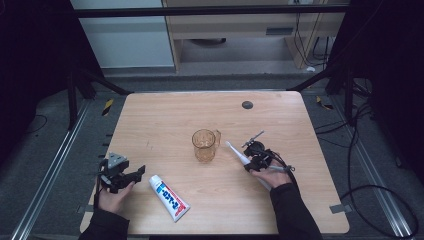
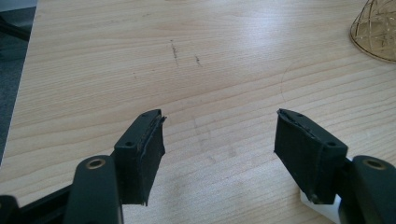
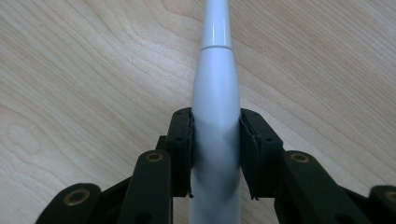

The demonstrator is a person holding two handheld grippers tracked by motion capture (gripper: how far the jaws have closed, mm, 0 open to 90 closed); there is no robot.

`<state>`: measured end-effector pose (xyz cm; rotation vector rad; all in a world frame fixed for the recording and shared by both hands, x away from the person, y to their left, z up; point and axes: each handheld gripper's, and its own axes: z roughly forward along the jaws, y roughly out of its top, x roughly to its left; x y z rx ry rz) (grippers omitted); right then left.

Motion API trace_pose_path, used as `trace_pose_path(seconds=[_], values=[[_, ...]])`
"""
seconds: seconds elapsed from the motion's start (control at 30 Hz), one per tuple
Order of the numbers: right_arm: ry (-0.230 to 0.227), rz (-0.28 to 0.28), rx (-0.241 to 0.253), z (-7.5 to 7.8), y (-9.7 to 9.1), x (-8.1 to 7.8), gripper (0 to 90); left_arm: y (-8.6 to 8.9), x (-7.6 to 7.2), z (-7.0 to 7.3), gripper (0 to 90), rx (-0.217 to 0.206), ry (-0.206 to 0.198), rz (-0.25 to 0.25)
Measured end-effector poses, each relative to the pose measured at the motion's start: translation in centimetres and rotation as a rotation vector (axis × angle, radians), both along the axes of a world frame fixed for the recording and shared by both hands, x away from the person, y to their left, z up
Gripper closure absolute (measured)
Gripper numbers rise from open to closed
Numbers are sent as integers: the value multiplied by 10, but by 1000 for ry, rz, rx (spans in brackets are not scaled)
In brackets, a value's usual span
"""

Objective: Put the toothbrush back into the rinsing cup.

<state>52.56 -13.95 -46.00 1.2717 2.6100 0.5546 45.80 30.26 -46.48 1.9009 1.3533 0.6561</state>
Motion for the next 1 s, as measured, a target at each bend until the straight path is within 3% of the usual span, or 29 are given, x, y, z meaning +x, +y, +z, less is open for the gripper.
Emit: trace_pose_path(seconds=[0.13, 0.37, 0.53, 0.57, 0.67, 1.0], values=[[-16, 4, 19, 6, -3, -4, 669, 0, 0, 0, 321, 1, 3, -2], [-69, -14, 98, 22, -10, -13, 669, 0, 0, 0, 321, -2, 3, 0], [-138, -23, 165, 34, -15, -19, 669, 0, 0, 0, 321, 0, 1, 0], [-170, -29, 194, 39, -17, -21, 669, 0, 0, 0, 321, -2, 1, 2], [-198, -39, 222, 44, -19, -22, 669, 0, 0, 0, 321, -4, 2, 2], [-363, -116, 375, 63, -27, -28, 668, 0, 0, 0, 321, -3, 0, 3]])
